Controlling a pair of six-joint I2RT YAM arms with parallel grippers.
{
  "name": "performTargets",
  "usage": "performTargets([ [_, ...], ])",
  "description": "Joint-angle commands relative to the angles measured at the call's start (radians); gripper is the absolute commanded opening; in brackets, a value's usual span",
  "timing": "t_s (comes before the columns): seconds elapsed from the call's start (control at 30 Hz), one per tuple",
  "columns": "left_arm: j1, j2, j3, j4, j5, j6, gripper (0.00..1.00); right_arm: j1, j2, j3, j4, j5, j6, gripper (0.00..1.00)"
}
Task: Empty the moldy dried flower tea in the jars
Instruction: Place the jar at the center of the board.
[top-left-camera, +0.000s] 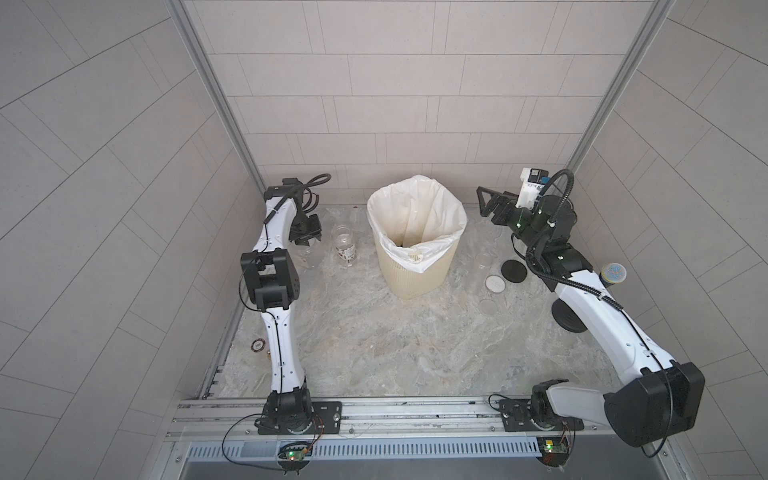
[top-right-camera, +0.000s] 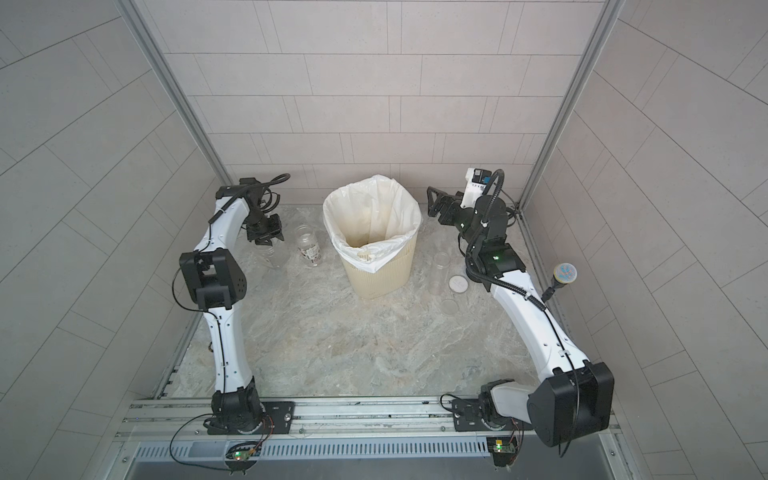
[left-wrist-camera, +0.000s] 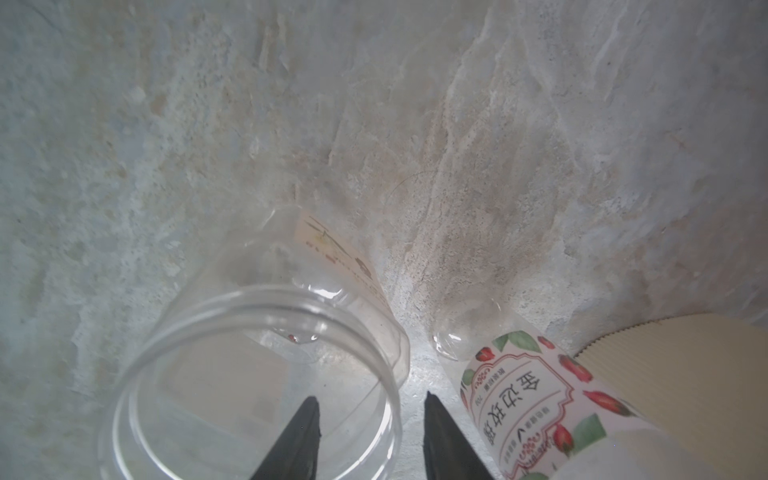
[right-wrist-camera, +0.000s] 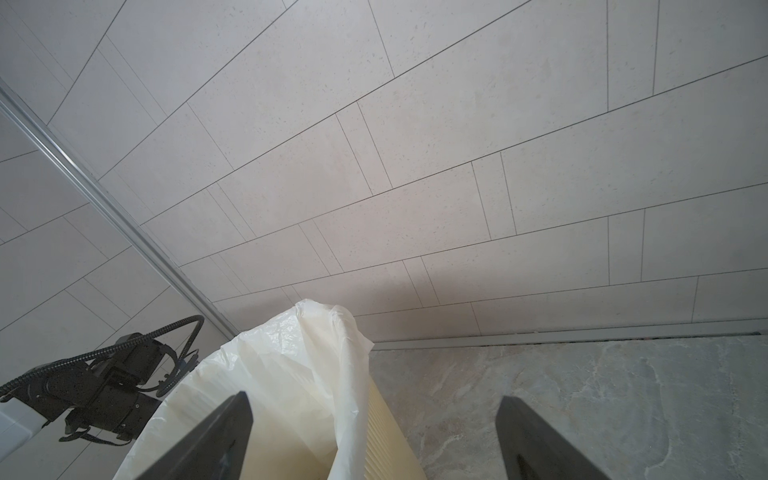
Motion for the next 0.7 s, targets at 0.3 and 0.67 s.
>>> performTargets([
  [0.3,0.004,-0.181,-0.036,0.098,-0.060,0.026,0.67,-0.044,-0.014,0.013,-0.093,0.097,-0.131,0.98],
  [0.67,-0.044,-0.913,-1.073,1.004,-0.121,0.020,0.77,-0.175,-0.016,-0.116,-0.111,0.259,-0.280,1.00],
])
